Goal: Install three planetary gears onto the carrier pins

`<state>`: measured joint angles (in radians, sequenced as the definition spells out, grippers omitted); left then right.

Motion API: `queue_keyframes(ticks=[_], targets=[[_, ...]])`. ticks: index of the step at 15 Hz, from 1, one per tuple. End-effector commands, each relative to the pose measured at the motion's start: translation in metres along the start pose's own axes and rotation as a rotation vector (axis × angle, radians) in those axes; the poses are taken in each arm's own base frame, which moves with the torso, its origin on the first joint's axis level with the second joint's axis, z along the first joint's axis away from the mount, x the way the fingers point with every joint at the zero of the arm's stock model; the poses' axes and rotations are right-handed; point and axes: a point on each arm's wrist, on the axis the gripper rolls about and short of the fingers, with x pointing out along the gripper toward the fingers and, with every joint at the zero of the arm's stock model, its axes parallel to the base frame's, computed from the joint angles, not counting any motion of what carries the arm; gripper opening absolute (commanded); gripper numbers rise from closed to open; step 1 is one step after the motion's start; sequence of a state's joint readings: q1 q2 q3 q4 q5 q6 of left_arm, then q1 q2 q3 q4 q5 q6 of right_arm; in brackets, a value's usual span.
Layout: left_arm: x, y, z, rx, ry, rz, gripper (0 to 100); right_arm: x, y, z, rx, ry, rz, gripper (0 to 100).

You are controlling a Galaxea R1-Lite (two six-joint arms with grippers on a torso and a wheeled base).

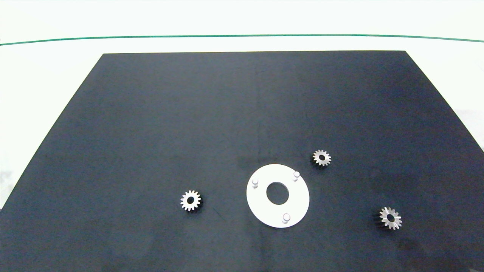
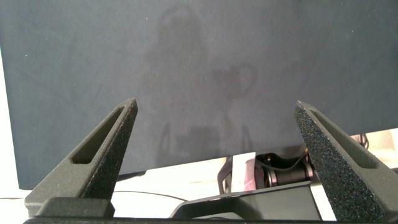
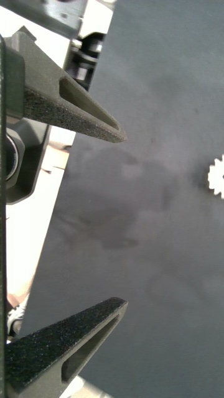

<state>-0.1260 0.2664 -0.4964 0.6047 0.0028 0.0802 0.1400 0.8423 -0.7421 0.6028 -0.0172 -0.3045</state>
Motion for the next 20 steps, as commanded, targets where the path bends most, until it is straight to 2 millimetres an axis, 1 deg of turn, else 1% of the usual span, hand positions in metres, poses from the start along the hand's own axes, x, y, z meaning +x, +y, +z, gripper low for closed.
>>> queue_keyframes(ticks=[1, 4, 6, 9, 13, 16, 20], targets=[[0.001, 0.0, 0.006, 0.001, 0.016, -0.001, 100, 0.041, 0.0, 0.03, -0.056, 0.066, 0.076, 100], [0.003, 0.001, 0.01, 0.0, 0.01, 0.0, 100, 0.052, 0.006, 0.038, -0.094, 0.074, 0.125, 100], [0.003, 0.001, 0.01, 0.0, 0.007, -0.002, 100, 0.058, 0.007, 0.041, -0.088, 0.063, 0.133, 100], [0.003, 0.001, 0.011, 0.0, 0.007, -0.002, 100, 0.068, 0.008, 0.041, -0.079, 0.004, 0.118, 100], [0.004, 0.001, 0.012, -0.003, 0.007, 0.0, 100, 0.082, 0.009, 0.043, -0.067, 0.036, 0.126, 100], [0.004, 0.001, 0.013, -0.001, 0.003, -0.001, 100, 0.102, 0.012, 0.041, -0.051, 0.023, 0.135, 100], [0.006, 0.001, 0.015, 0.0, 0.01, -0.002, 100, 0.106, 0.013, 0.039, -0.044, 0.029, 0.158, 100]])
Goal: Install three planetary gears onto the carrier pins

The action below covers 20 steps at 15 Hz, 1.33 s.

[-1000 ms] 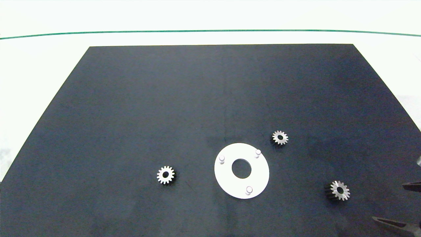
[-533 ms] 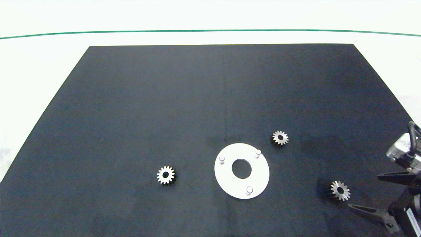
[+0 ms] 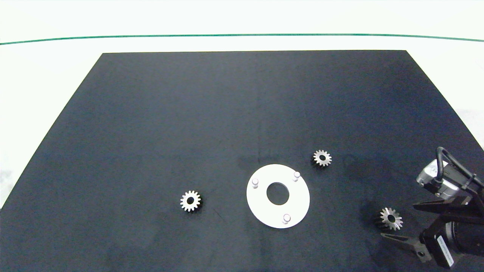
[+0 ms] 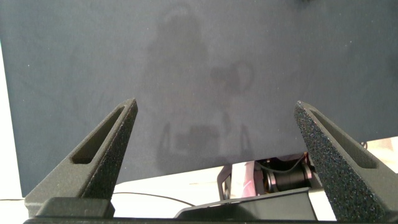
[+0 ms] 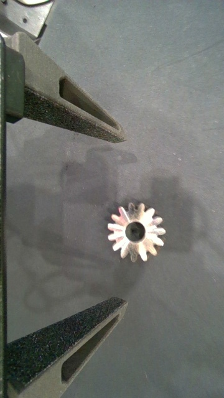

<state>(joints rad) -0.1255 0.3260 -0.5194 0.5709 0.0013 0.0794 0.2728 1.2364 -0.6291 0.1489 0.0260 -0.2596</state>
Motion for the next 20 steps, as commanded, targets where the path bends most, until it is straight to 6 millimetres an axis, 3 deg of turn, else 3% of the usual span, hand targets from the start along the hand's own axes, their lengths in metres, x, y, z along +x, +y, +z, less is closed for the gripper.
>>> queue_keyframes(ticks=[1, 7, 12, 20], targets=[[0.002, 0.0, 0.001, 0.001, 0.006, 0.0, 100, 0.006, 0.0, -0.001, 0.004, 0.024, 0.011, 100], [0.002, 0.0, 0.002, -0.001, 0.006, 0.0, 100, 0.025, -0.006, 0.002, 0.02, 0.051, 0.009, 100], [0.002, 0.0, 0.002, -0.003, 0.006, -0.004, 100, 0.029, -0.006, 0.004, 0.02, 0.053, 0.013, 100], [0.003, 0.0, 0.005, -0.001, -0.004, -0.006, 100, 0.032, -0.007, 0.005, 0.019, 0.052, 0.011, 85]])
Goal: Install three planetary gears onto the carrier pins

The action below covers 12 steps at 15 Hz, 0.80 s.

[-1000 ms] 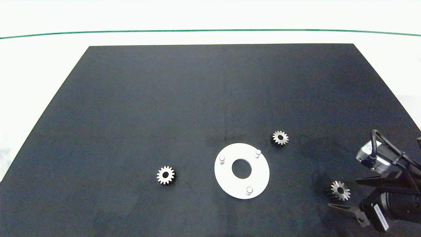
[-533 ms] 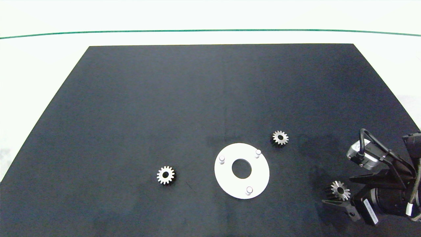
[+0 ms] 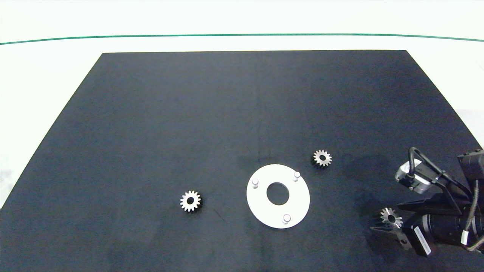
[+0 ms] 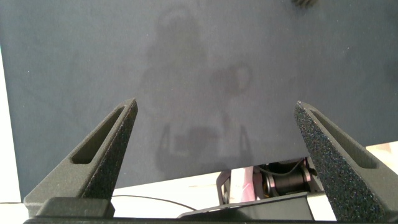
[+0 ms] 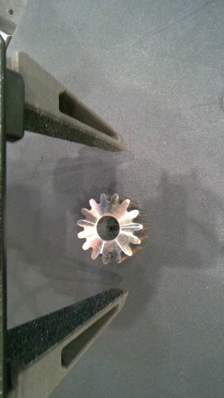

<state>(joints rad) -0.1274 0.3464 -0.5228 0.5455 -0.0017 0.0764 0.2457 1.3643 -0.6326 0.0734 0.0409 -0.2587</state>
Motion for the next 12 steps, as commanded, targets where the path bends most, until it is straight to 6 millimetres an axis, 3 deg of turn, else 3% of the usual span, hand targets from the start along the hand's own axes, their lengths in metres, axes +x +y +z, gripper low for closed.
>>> queue_keyframes(ticks=[1, 12], targets=[[0.0002, 0.0, -0.0001, 0.001, 0.005, -0.002, 100, 0.0021, 0.0001, 0.0003, -0.003, 0.006, 0.003, 82], [0.0035, 0.0007, 0.006, 0.004, 0.001, -0.014, 100, 0.0089, -0.0007, 0.002, -0.004, 0.009, 0.004, 61]])
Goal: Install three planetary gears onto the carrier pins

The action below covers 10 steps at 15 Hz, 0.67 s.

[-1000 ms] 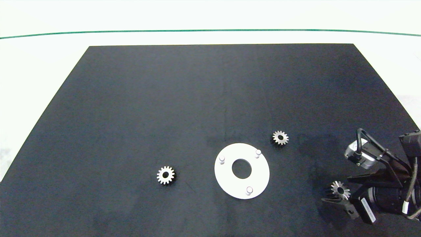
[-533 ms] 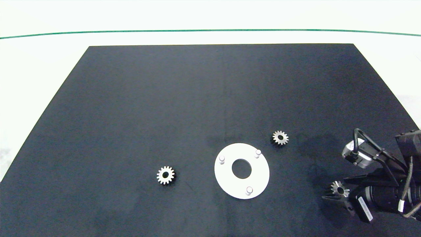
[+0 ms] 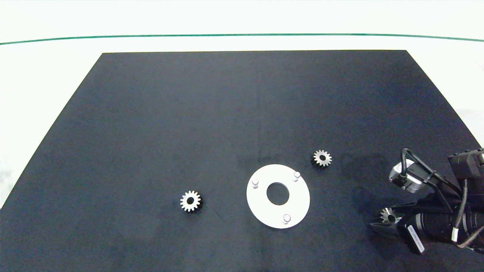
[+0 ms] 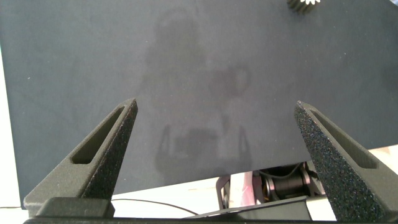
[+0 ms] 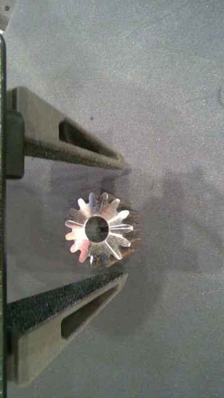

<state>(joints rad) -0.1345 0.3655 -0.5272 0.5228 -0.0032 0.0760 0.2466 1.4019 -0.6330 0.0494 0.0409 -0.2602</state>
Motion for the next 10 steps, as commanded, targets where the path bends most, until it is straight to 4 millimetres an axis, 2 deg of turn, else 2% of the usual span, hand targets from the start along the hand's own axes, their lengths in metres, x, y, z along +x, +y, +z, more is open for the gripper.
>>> queue_keyframes(ticks=[1, 10], targets=[[0.0013, 0.0003, 0.0019, 0.002, 0.007, -0.007, 100, -0.0004, -0.0001, 0.0007, -0.003, -0.007, -0.001, 58], [0.0002, 0.0006, 0.0064, 0.002, -0.012, -0.005, 100, 0.0, 0.0, -0.0008, -0.003, -0.001, 0.0, 40]])
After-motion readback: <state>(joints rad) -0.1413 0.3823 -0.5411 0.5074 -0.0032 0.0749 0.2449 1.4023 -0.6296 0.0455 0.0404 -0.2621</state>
